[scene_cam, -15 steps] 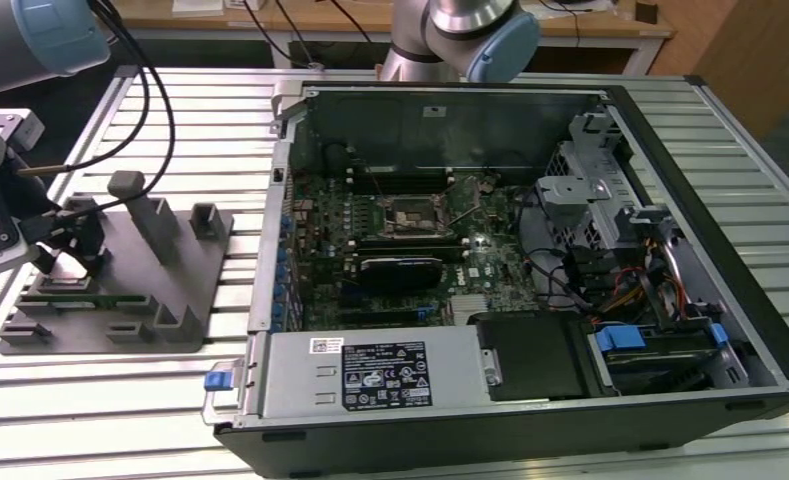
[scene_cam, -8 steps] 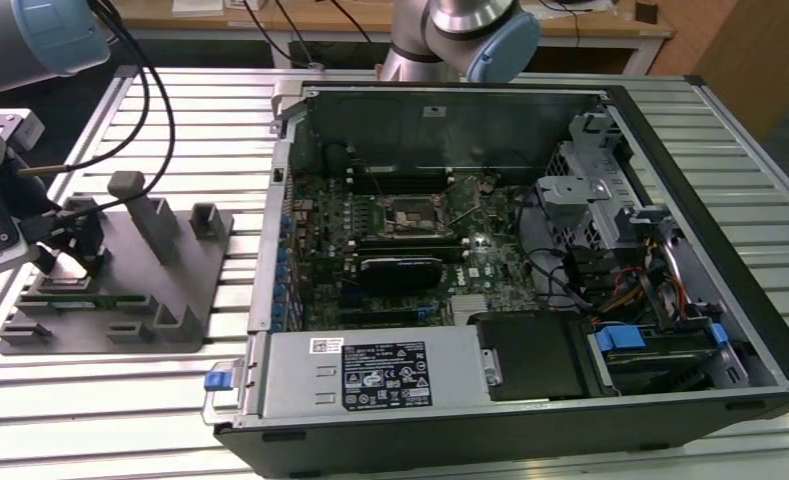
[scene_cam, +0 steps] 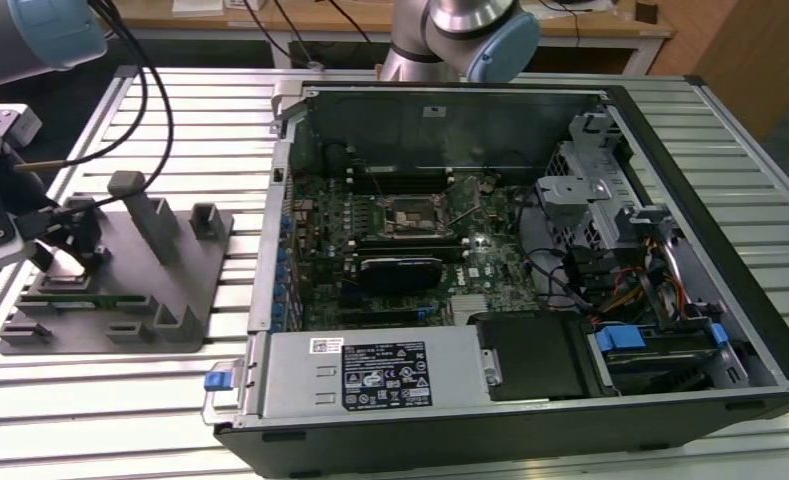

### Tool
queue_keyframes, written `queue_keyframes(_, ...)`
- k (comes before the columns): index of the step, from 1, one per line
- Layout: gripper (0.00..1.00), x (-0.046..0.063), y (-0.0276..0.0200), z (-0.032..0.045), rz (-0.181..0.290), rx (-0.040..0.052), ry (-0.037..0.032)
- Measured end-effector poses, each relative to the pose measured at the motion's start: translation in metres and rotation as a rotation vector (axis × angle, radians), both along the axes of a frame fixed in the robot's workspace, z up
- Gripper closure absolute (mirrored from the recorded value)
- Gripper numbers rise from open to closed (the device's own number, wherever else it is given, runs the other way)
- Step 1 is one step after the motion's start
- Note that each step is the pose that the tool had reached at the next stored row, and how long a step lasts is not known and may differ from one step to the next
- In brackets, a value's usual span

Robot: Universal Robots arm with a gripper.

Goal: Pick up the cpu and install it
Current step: 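Pick up the cpu and move it towards the insertion slot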

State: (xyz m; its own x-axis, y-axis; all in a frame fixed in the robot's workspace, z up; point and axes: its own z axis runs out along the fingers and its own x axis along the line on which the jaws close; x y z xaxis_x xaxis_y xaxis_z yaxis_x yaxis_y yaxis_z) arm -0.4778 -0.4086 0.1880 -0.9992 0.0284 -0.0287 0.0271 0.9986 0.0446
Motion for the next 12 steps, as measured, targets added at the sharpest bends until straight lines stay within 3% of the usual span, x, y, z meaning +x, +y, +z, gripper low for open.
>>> queue_keyframes(12,0.46,0.0,0.0,0.0257,0.0,0.0,0.0)
